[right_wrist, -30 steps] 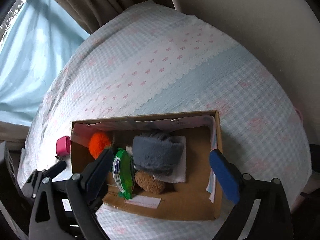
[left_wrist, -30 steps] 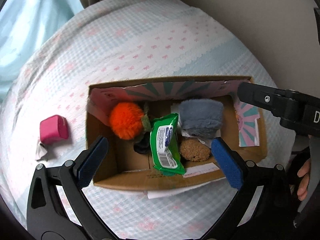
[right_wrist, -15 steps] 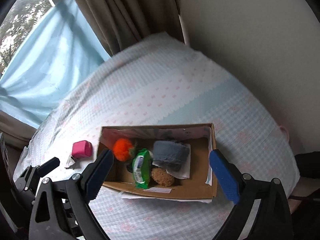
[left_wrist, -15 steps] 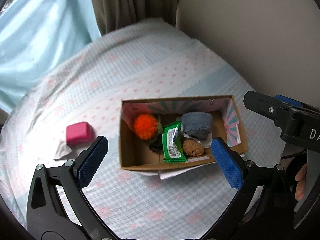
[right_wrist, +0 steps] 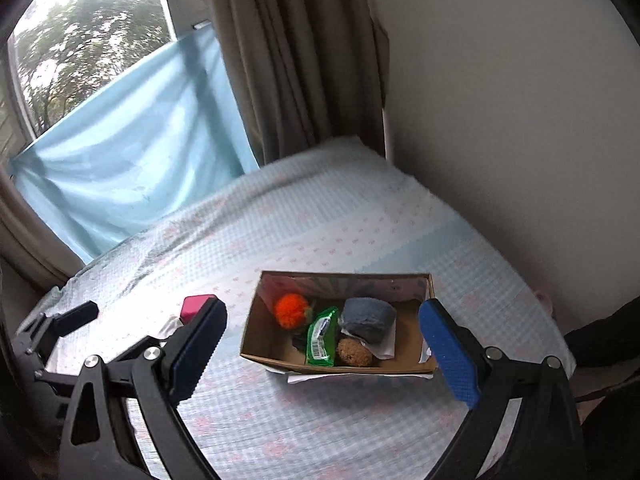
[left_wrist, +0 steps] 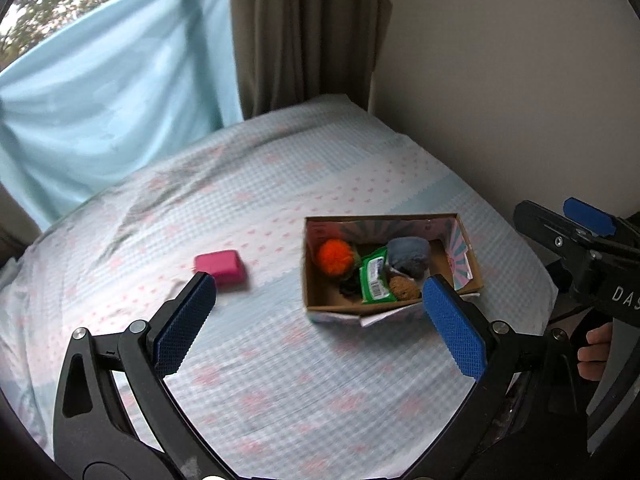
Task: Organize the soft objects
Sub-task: 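Move both tools back toward the pink pouch and grey cloth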
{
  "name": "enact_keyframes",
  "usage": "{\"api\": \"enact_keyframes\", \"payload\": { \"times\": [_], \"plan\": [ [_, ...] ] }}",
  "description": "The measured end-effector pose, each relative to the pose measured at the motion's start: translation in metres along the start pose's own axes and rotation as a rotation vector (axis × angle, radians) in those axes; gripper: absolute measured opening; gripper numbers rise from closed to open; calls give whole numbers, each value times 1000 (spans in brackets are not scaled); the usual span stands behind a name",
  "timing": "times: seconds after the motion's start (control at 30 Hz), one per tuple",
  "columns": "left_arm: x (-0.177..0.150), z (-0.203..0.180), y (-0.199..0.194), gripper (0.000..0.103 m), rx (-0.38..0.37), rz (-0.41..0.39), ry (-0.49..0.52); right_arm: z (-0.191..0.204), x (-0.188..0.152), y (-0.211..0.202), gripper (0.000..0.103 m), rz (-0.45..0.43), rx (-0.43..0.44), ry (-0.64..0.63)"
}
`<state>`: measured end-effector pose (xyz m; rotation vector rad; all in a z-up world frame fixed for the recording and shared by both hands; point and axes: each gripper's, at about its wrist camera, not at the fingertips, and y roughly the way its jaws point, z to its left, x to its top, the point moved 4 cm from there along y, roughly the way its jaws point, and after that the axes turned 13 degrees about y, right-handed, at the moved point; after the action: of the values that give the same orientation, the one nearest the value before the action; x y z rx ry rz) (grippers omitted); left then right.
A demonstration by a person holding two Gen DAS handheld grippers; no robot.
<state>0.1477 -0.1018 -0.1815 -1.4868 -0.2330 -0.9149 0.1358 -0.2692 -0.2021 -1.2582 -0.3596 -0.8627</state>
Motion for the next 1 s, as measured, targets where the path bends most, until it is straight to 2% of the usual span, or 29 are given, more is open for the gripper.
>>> {"api": "enact_keyframes", "payload": {
  "times": [0.13, 0.27, 0.5, 0.67, 0.8, 1.0],
  "plan": [
    [-24, 27, -32, 103, 24, -29, -24, 29, -19, -22, 96, -44, 18, -44],
    [-49, 59, -55, 103, 48, -43, -47, 55, -36, -29, 96, -29, 52, -48],
    [-88, 117, -70, 103, 70, -39, -82, 106, -60, -32, 96, -35, 75, -84],
    [-107, 158, -57, 103, 57, -10, -99, 145, -69, -15, 96, 5, 92, -116],
    [-115, 191, -34, 103, 48, 22, -108, 172, -70, 6, 96, -1, 101, -150],
    [-117, 231, 15, 103, 45, 46, -91, 208, -63, 70, 96, 64, 162, -249]
  ]
}}
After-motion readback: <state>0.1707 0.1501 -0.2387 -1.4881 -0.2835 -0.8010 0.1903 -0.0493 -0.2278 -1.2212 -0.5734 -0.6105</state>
